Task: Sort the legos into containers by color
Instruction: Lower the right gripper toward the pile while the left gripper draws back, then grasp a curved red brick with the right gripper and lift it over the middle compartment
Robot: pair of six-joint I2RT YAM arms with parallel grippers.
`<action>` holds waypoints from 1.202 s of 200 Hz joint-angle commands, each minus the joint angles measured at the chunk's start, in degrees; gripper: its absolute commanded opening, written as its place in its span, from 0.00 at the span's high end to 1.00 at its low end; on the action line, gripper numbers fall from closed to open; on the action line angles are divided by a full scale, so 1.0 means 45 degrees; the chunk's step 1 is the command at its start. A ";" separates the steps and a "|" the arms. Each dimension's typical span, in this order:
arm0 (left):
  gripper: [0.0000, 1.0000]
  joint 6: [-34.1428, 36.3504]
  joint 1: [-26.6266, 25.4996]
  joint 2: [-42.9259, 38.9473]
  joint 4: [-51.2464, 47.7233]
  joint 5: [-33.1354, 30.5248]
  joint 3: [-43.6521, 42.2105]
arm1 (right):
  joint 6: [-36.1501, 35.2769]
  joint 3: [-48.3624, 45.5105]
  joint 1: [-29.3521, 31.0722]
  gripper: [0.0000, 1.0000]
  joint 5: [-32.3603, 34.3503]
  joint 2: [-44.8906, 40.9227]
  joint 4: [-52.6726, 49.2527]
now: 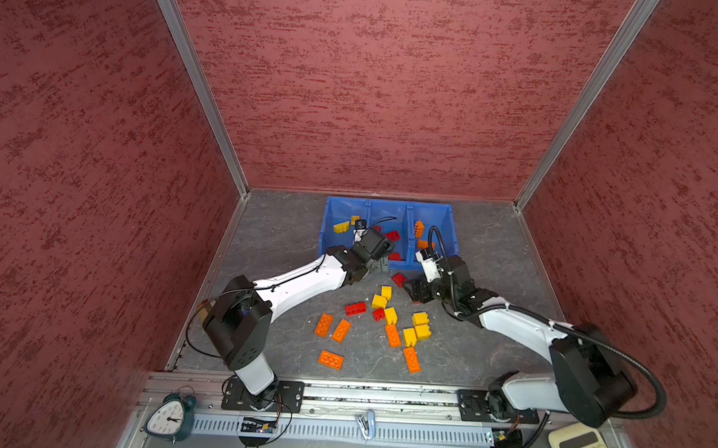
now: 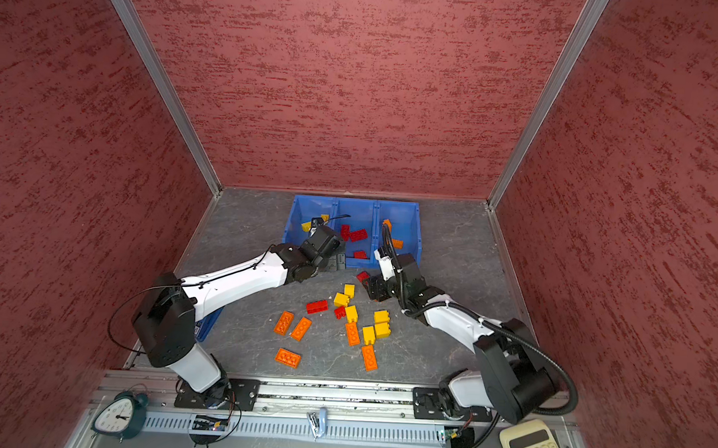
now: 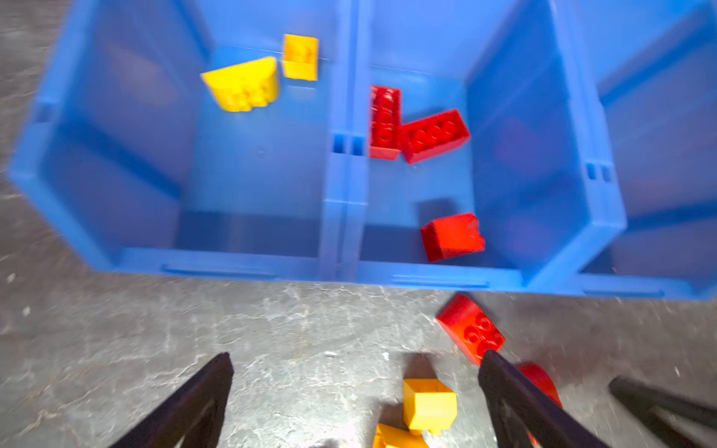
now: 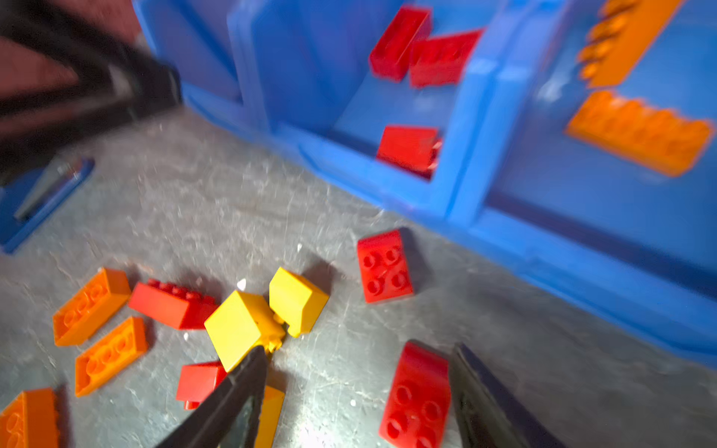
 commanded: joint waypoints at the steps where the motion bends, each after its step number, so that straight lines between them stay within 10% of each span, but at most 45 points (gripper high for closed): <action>1: 0.01 -0.0978 0.0026 -0.0455 0.0701 -0.1216 -0.0183 | -0.0781 0.0580 0.0351 0.28 0.0615 0.0539 -0.0076; 111: 0.00 -0.1564 0.0024 -0.0388 0.1349 -0.2365 -0.0799 | -0.1091 0.2933 0.0634 0.45 0.2624 0.4468 -0.0588; 240: 0.01 -0.1936 0.0011 -0.0473 0.1129 -0.2888 -0.1022 | -0.1238 0.2995 0.1097 0.72 0.2507 0.4505 -0.1409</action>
